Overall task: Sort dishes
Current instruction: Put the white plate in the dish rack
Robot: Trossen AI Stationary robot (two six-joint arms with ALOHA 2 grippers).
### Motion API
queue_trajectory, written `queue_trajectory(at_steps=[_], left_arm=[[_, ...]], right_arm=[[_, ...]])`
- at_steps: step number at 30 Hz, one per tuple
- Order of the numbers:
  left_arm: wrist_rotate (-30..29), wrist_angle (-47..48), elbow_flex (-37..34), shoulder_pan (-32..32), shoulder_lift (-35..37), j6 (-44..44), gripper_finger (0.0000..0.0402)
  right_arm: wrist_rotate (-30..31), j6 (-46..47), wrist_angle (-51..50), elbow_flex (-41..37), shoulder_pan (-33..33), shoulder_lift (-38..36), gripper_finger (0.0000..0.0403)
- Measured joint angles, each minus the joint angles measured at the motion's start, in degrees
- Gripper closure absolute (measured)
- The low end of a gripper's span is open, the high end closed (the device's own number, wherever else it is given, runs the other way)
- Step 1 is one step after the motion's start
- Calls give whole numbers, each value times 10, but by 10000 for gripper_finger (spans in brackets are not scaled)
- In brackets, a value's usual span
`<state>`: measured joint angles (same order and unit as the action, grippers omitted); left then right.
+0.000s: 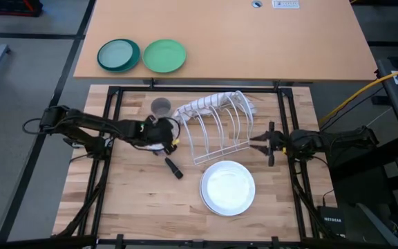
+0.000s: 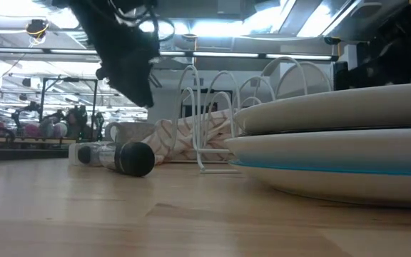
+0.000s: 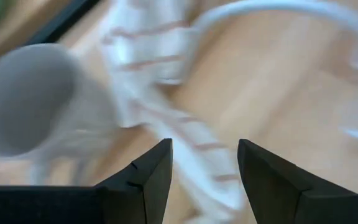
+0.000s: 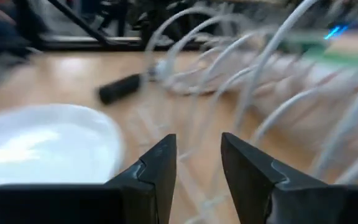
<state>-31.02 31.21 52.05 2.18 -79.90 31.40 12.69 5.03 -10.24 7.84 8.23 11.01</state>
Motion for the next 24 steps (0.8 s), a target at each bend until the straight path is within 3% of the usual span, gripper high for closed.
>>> queue_trajectory(at_steps=[10,14,18,24], left_arm=[[33,-167,0,100,-1,-51,231],[32,-263,0,130,-20,-93,231],[33,-357,0,156,-60,-189,231],[51,-429,0,184,-123,-321,231]], right_arm=[[-124,267,-104,0,0,52,272],[-164,319,-94,0,0,91,272],[-207,350,-63,0,0,124,272],[-228,385,15,0,1,165,272]])
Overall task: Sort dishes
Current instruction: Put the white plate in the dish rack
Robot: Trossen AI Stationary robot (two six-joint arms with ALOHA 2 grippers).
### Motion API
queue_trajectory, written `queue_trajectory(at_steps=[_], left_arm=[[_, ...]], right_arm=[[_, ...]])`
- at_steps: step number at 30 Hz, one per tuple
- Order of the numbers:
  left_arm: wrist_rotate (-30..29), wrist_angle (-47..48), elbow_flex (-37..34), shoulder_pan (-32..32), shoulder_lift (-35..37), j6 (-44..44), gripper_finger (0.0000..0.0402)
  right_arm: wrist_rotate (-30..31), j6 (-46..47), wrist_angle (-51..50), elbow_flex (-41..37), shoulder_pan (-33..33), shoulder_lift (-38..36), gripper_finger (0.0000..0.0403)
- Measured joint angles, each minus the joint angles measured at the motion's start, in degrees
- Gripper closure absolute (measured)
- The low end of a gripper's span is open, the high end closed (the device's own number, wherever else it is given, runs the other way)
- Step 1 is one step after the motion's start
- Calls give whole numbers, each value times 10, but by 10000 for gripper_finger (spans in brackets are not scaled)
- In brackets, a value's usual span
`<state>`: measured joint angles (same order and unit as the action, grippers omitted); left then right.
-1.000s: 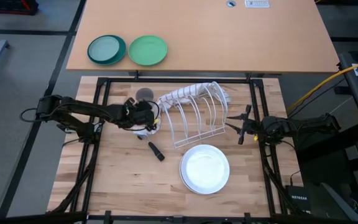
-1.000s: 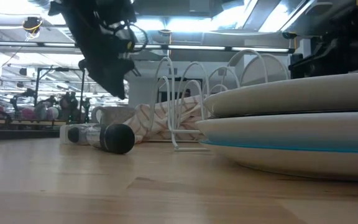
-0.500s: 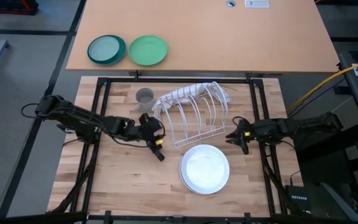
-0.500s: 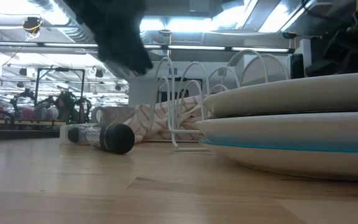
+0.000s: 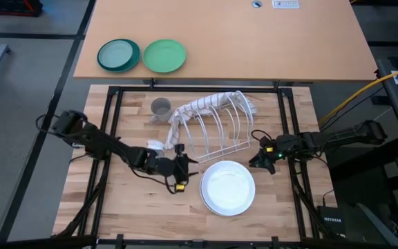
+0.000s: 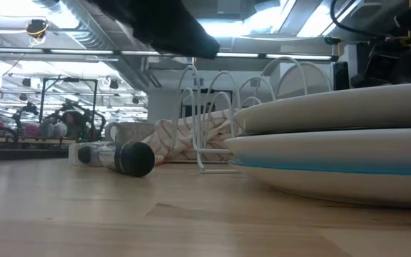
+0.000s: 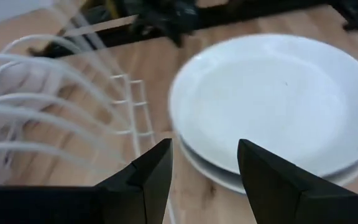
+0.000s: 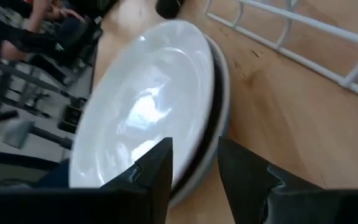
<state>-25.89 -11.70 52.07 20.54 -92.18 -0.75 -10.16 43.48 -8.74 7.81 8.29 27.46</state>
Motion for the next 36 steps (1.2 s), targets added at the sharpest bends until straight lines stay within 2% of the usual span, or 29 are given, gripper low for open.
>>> queue_trajectory(at_steps=[4,17,23,36], left_arm=[[26,-21,0,16,-31,-32,231],[26,-21,0,23,-52,-62,231],[26,-23,0,23,-52,-68,231],[26,8,0,23,-52,-59,231]], right_arm=[[-1,2,5,0,0,27,272],[-7,19,64,0,0,122,272],[-21,39,118,0,0,137,272],[-4,44,125,0,0,173,272]])
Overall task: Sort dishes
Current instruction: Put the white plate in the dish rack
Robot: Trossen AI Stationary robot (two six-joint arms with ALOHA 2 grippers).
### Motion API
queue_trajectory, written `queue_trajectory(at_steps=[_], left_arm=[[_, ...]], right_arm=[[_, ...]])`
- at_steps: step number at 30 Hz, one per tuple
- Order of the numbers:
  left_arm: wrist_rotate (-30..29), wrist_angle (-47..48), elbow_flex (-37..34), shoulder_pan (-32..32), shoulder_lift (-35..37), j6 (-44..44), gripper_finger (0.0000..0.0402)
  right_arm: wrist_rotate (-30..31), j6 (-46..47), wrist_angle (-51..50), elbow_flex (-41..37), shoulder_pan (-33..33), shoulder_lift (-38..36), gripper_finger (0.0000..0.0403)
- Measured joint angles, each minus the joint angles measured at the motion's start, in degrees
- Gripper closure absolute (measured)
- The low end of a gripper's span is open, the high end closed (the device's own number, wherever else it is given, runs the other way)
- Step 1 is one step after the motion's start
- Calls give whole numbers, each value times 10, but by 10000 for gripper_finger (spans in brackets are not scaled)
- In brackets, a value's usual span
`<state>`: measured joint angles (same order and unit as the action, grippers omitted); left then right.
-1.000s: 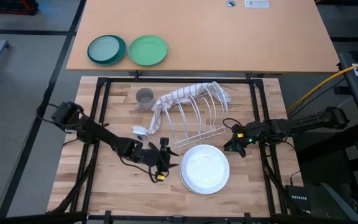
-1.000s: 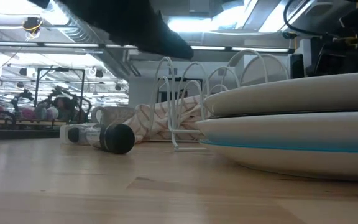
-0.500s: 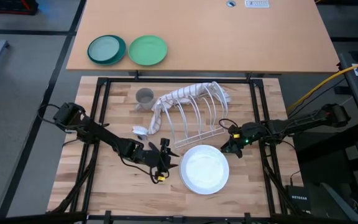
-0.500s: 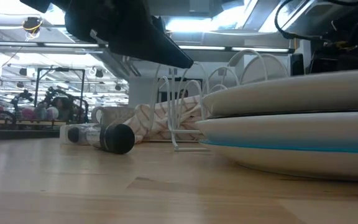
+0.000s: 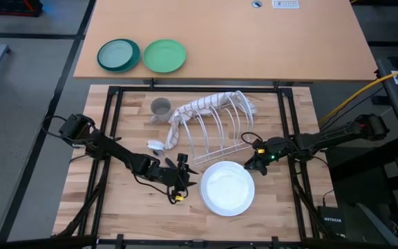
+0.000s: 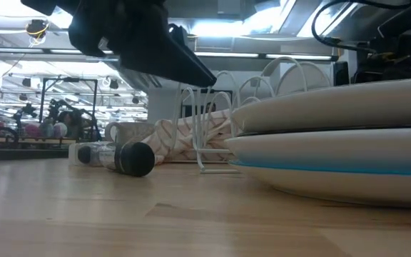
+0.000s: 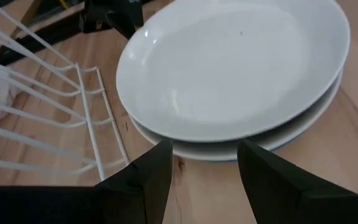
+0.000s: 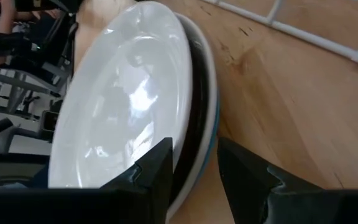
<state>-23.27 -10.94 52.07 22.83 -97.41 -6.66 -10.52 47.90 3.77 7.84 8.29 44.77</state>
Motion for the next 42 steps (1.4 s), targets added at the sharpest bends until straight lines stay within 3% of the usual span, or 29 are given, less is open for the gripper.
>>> queue_trajectory(at_steps=[8,19,26,30,36,42], left_arm=[[0,5,0,0,0,7,231],[0,14,0,0,0,7,231],[0,15,0,0,0,7,231],[-1,15,0,0,0,7,231],[-1,15,0,0,0,7,231],[-1,16,0,0,0,7,231]], right_arm=[[2,3,32,22,8,43,272],[98,2,-17,97,91,169,272],[114,-4,-22,129,98,220,273],[123,-9,-24,134,97,227,298],[137,-8,-19,135,96,226,370],[155,-12,-12,135,97,226,376]])
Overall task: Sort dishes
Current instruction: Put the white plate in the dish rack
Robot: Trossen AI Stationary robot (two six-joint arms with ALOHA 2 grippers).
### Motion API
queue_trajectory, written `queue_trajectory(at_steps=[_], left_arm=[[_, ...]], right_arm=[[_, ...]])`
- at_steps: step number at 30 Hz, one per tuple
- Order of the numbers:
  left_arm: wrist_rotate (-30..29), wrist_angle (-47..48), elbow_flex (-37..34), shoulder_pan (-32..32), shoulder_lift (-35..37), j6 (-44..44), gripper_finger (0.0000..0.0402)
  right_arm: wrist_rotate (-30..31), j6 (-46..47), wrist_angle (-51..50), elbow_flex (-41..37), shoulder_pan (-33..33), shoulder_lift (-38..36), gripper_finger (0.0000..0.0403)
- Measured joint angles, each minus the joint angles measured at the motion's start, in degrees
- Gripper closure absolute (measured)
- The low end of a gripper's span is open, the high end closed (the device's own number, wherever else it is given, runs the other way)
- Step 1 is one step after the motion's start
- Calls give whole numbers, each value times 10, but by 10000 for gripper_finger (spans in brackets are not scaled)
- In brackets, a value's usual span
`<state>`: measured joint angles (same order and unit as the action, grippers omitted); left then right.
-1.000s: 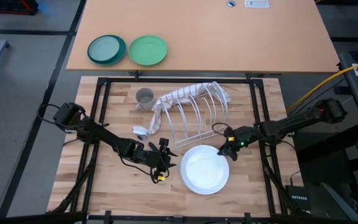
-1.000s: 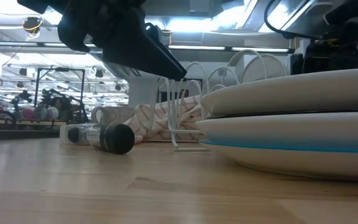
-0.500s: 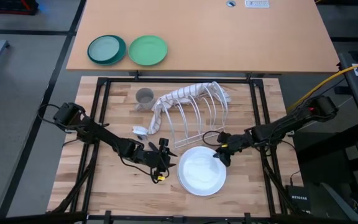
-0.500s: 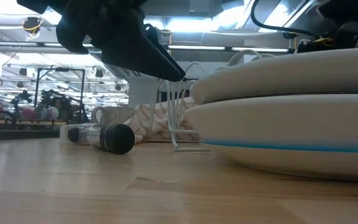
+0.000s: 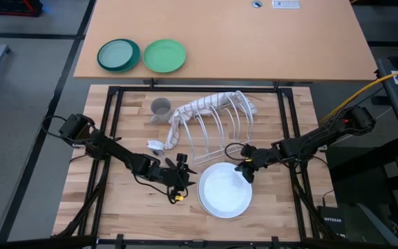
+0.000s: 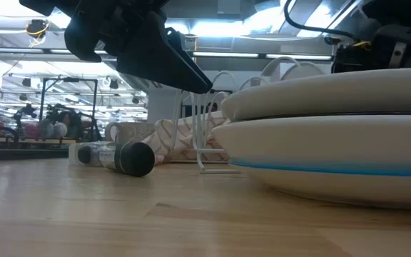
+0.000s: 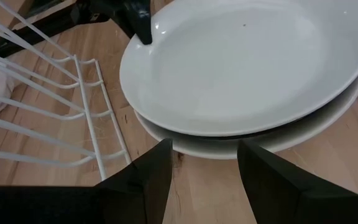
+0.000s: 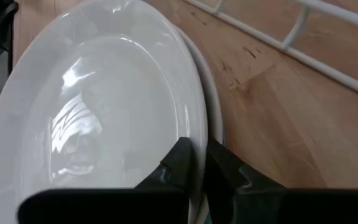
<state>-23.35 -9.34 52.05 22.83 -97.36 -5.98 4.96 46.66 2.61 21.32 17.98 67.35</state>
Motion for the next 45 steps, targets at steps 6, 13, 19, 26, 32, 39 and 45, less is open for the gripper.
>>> queue_trajectory(at_steps=[6,13,19,26,32,39,45], left_arm=[[0,3,0,0,0,0,231],[0,3,0,0,0,0,231],[0,2,0,0,0,0,231],[-7,2,0,0,0,0,231],[-39,-24,0,0,0,34,231],[-47,-37,0,0,1,113,231],[-46,-36,0,-4,1,254,231]], right_arm=[[5,-6,5,-1,0,0,369],[27,-19,8,-1,0,0,376],[46,-23,8,0,0,0,376],[64,-77,1,29,0,0,377],[82,-118,-13,60,0,0,377],[104,-149,-63,102,0,1,378],[111,-186,-64,125,0,1,378]])
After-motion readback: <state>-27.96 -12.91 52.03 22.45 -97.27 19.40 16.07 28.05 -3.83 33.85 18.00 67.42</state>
